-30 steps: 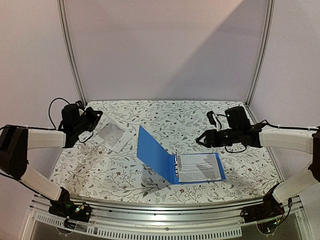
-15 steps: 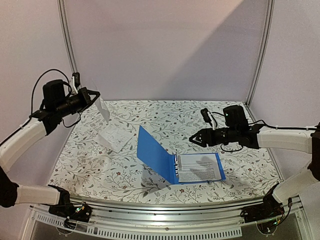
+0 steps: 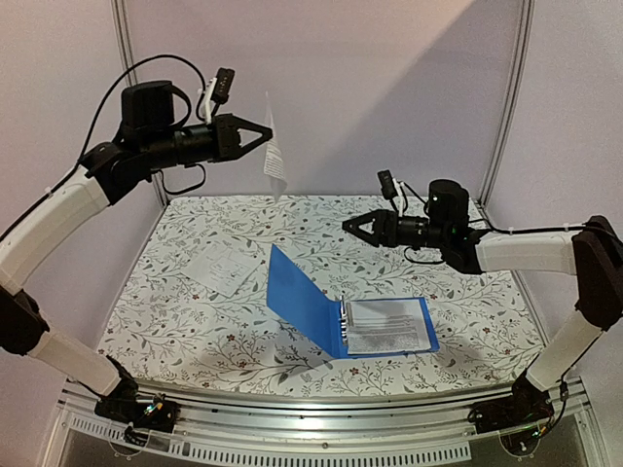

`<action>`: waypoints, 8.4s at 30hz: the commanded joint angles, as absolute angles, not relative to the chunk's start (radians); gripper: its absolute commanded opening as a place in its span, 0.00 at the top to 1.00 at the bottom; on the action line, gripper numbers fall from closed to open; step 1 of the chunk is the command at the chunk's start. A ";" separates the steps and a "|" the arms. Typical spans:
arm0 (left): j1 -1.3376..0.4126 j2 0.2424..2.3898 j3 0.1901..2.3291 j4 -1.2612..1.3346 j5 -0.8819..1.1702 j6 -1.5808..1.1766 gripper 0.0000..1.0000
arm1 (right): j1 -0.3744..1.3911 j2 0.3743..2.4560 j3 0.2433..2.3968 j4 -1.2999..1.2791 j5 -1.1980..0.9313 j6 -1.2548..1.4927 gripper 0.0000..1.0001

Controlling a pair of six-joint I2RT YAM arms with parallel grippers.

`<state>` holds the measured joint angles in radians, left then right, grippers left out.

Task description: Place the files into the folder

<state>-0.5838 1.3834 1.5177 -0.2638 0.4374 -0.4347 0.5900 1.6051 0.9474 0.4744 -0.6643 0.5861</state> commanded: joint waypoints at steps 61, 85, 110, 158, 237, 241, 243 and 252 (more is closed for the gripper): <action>-0.604 1.324 1.192 -0.050 0.256 -0.751 1.00 | 0.530 1.752 0.936 1.782 -0.798 1.524 0.05; -0.655 1.394 1.282 0.114 0.470 -0.808 1.00 | 0.525 1.898 0.941 1.729 -0.786 1.503 0.05; -0.743 1.477 1.328 -0.046 0.375 -0.726 1.00 | 0.543 1.851 0.953 1.782 -0.807 1.528 0.16; -0.349 1.729 1.348 -0.313 -0.071 -0.381 0.35 | 0.421 1.260 0.730 -0.131 -0.819 0.650 1.00; -0.296 1.683 1.293 -0.282 0.021 -0.406 0.36 | 0.426 1.537 0.649 -0.132 -0.648 0.636 0.77; -0.294 1.677 1.292 -0.282 0.022 -0.409 0.36 | 0.427 1.525 0.677 -0.210 -0.588 0.600 0.70; -0.293 1.676 1.290 -0.282 0.019 -0.409 0.36 | 0.428 1.520 0.691 -0.247 -0.560 0.588 0.66; -0.294 1.671 1.291 -0.284 0.009 -0.409 0.35 | 0.450 1.504 0.755 -0.408 -0.411 0.535 0.55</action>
<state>-0.3050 1.6833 1.3087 -0.2920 0.0135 -0.4049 0.4351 1.5360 0.7181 -0.3054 -0.5121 0.5755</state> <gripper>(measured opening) 0.645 0.435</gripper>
